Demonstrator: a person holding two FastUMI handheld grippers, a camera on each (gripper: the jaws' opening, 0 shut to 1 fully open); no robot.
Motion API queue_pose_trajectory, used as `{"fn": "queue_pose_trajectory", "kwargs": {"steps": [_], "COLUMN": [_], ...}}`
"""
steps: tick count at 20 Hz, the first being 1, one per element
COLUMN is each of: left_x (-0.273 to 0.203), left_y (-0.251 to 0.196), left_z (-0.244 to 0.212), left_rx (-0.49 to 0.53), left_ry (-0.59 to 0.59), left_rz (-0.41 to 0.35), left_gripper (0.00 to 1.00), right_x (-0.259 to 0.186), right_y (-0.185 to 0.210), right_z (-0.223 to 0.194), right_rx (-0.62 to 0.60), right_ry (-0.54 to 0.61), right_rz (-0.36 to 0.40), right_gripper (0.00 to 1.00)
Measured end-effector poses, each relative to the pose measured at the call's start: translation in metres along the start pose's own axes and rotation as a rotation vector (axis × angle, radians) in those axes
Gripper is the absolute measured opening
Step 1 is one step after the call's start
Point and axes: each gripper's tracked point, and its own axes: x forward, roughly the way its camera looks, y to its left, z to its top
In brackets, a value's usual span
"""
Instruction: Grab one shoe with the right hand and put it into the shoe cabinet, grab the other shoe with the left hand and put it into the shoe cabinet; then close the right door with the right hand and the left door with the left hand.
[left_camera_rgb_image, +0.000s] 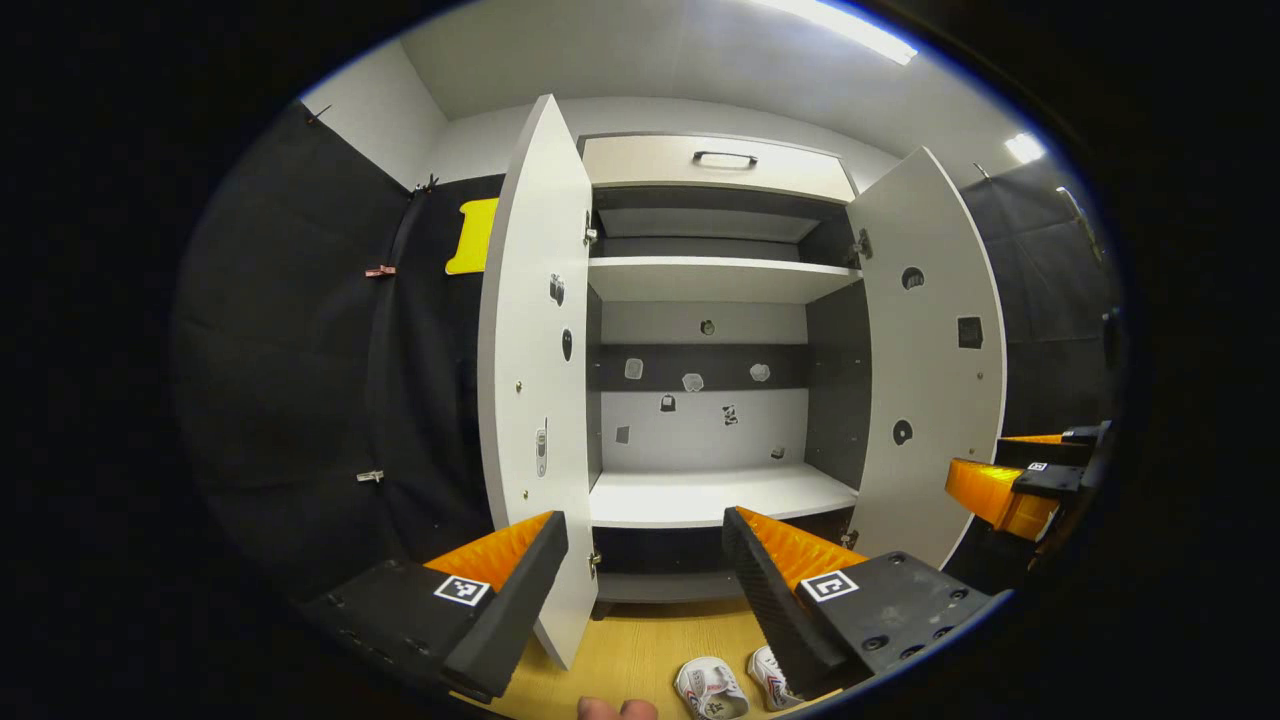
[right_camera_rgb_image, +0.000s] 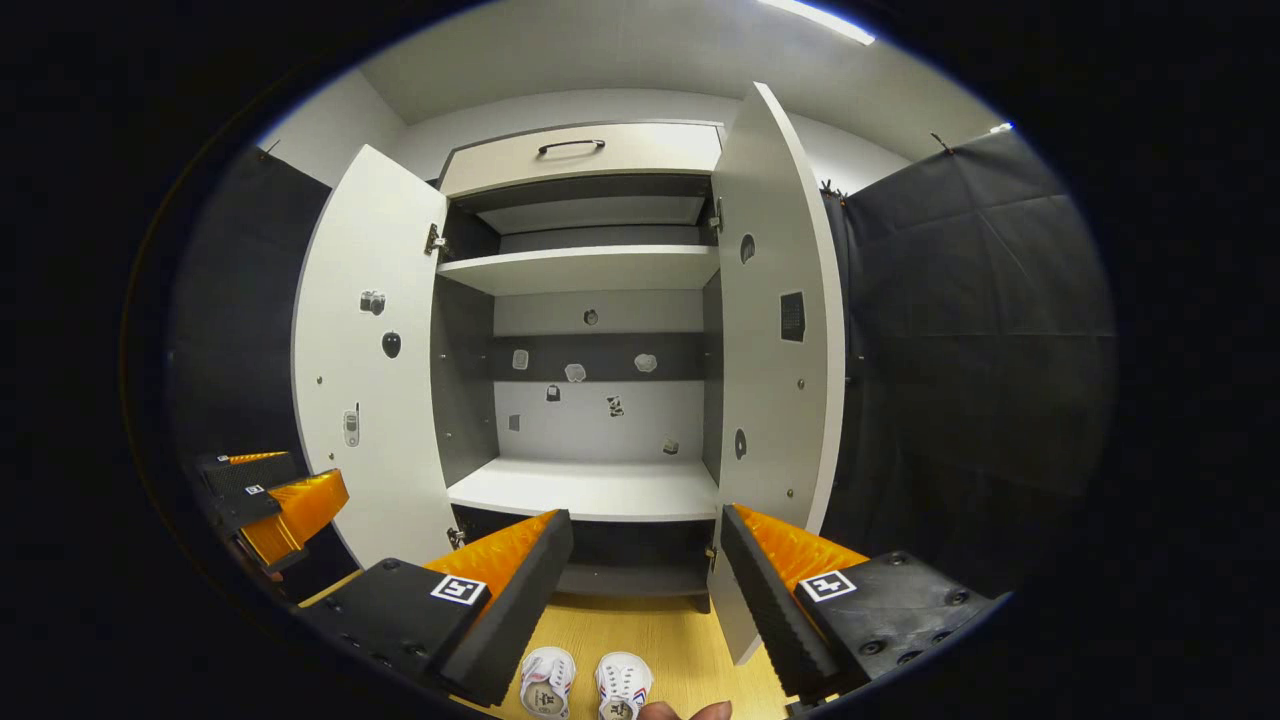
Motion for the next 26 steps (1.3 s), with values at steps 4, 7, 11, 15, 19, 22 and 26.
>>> {"fn": "queue_pose_trajectory", "kwargs": {"steps": [4,7,11,15,19,22,26], "left_x": [0.002,0.004,0.006,0.006,0.005,0.003,-0.002], "left_y": [0.001,0.004,0.009,0.018,0.019,0.018,0.019], "left_z": [-0.001,-0.004,-0.012,-0.018,-0.026,-0.034,-0.049], "left_rx": [-0.002,-0.003,-0.013,0.001,0.006,0.008,0.020], "left_ry": [-0.001,0.001,0.016,0.015,0.024,0.038,0.064], "left_rz": [0.004,0.009,0.007,0.012,0.000,-0.012,-0.020], "left_gripper": [0.97,0.97,0.97,0.97,0.97,0.96,0.97], "right_x": [0.004,0.005,0.003,-0.014,-0.037,-0.042,-0.040], "right_y": [0.004,0.010,0.021,0.029,0.031,0.033,0.031], "right_z": [-0.012,-0.039,-0.100,-0.205,-0.304,-0.362,-0.421], "right_rx": [0.001,0.006,0.024,0.025,0.106,0.179,0.194], "right_ry": [0.029,0.093,0.195,0.367,0.560,0.668,0.753], "right_rz": [0.005,0.016,0.048,0.082,0.075,0.062,0.039], "right_gripper": [0.97,0.98,0.98,0.98,0.98,0.98,0.82]}}
